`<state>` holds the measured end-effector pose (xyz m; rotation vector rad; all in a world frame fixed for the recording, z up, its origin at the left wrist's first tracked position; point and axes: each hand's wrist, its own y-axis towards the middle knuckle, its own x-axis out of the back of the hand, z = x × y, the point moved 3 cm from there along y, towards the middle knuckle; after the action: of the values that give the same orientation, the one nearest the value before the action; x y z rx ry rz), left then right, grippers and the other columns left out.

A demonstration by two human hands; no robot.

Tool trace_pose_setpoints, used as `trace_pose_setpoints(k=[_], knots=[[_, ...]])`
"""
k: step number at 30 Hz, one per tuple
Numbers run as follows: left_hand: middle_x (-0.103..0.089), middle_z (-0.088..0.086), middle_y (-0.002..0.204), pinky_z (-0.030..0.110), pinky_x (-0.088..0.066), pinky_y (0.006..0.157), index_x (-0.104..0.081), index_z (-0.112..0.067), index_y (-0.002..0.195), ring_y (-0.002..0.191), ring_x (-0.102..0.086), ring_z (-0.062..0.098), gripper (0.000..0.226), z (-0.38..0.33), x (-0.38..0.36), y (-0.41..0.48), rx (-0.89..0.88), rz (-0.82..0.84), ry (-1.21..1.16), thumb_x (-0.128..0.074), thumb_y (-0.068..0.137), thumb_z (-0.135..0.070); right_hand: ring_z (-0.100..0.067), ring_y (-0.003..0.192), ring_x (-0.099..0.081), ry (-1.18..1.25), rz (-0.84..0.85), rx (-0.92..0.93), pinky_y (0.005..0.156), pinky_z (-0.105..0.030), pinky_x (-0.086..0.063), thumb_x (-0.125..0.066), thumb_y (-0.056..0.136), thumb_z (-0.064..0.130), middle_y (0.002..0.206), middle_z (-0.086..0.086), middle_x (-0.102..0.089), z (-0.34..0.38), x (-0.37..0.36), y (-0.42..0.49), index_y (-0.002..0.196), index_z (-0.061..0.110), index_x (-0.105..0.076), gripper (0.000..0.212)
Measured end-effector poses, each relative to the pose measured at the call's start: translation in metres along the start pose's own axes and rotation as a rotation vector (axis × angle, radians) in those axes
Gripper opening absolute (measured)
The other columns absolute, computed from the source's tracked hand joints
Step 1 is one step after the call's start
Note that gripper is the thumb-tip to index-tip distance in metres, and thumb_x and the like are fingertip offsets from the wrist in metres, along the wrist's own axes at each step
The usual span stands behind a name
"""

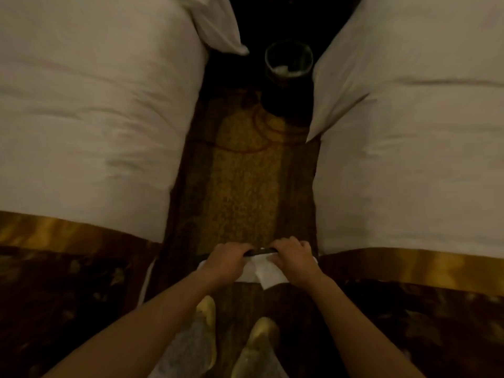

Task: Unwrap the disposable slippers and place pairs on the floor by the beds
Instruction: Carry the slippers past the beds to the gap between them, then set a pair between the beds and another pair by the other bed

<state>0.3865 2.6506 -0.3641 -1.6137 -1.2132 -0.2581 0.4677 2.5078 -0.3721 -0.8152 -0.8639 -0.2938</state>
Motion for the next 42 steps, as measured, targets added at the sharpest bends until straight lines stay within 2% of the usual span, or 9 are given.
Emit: trace_pose_setpoints(k=[7,15,21,23,27,31,36,38,42], knots=[[-0.048,0.007,0.141,0.036,-0.042,0.101,-0.037,-0.022,0.141,0.126,-0.048,0.025,0.054,0.076,-0.12,0.188,-0.064,0.23,-0.012,-0.052,0.09,-0.034,-0.025,0.125,-0.04,0.033,0.209,-0.082,0.101,-0.041,-0.026,-0.04,0.095,0.038,0.133,-0.005,-0.052,-0.106,-0.131,0.149,0.13,0.023,-0.049,0.038],[-0.056,0.01,0.13,0.034,-0.044,0.099,-0.05,-0.015,0.131,0.116,-0.055,0.023,0.05,0.081,-0.171,0.314,-0.138,0.36,-0.2,-0.052,0.089,-0.044,-0.025,0.124,-0.046,0.053,0.331,-0.075,0.107,-0.044,-0.027,-0.053,0.09,0.04,0.134,-0.004,-0.053,-0.167,-0.142,0.236,0.126,0.027,-0.056,0.038],[-0.06,0.01,0.123,0.026,-0.05,0.088,-0.051,-0.012,0.128,0.105,-0.06,0.018,0.039,0.091,-0.188,0.346,-0.066,0.49,-0.751,-0.055,0.091,-0.024,-0.024,0.128,-0.034,-0.253,0.194,0.007,0.11,-0.055,-0.01,-0.058,0.084,0.046,0.127,0.0,-0.054,-0.169,-0.138,0.265,0.114,0.035,-0.064,0.033],[-0.062,0.007,0.116,0.024,-0.052,0.082,-0.049,-0.012,0.129,0.097,-0.062,0.015,0.037,0.093,-0.196,0.344,-0.045,0.469,-1.015,-0.052,0.092,-0.016,-0.025,0.134,-0.023,-0.306,0.028,0.043,0.111,-0.061,0.001,-0.062,0.08,0.046,0.135,-0.001,-0.044,-0.169,-0.141,0.265,0.114,0.032,-0.064,0.037],[-0.062,0.017,0.122,0.036,-0.052,0.084,-0.052,-0.008,0.128,0.097,-0.062,0.026,0.039,0.101,-0.21,0.338,0.174,0.319,-1.484,-0.054,0.091,-0.019,-0.025,0.143,-0.007,0.057,-0.478,-0.15,0.115,-0.055,-0.002,-0.069,0.076,0.041,0.157,-0.005,-0.012,-0.177,-0.166,0.246,0.146,0.025,-0.023,0.085],[-0.066,0.019,0.118,0.045,-0.052,0.08,-0.058,-0.008,0.121,0.098,-0.065,0.031,0.041,0.109,-0.218,0.338,0.301,0.208,-1.934,-0.06,0.085,-0.026,-0.032,0.144,-0.011,0.605,-0.199,-0.466,0.114,-0.049,-0.022,-0.077,0.064,0.052,0.159,-0.007,0.002,-0.193,-0.215,0.238,0.148,0.022,0.011,0.126],[-0.073,0.009,0.103,0.041,-0.052,0.079,-0.06,-0.018,0.116,0.103,-0.063,0.027,0.036,0.109,-0.232,0.336,0.283,0.097,-1.961,-0.055,0.088,-0.04,-0.027,0.129,-0.042,0.78,-0.199,-0.436,0.097,-0.032,-0.04,-0.076,0.074,0.032,0.146,-0.012,-0.041,-0.224,-0.218,0.246,0.141,0.012,-0.037,0.081],[-0.063,0.011,0.123,0.039,-0.051,0.078,-0.051,-0.016,0.13,0.104,-0.06,0.025,0.041,0.105,-0.24,0.331,0.307,0.019,-2.0,-0.049,0.093,-0.033,-0.026,0.126,-0.044,0.802,-0.269,-0.379,0.09,-0.026,-0.037,-0.072,0.08,0.027,0.143,-0.011,-0.044,-0.231,-0.21,0.252,0.139,0.012,-0.04,0.069],[-0.05,0.014,0.138,0.044,-0.047,0.081,-0.04,-0.015,0.138,0.116,-0.052,0.03,0.043,0.104,-0.263,0.317,0.461,-0.071,-2.166,-0.044,0.096,-0.02,-0.028,0.133,-0.036,0.677,-0.4,-0.311,0.109,-0.033,-0.031,-0.055,0.091,0.026,0.148,-0.009,-0.036,-0.246,-0.196,0.282,0.144,0.018,-0.034,0.057]])
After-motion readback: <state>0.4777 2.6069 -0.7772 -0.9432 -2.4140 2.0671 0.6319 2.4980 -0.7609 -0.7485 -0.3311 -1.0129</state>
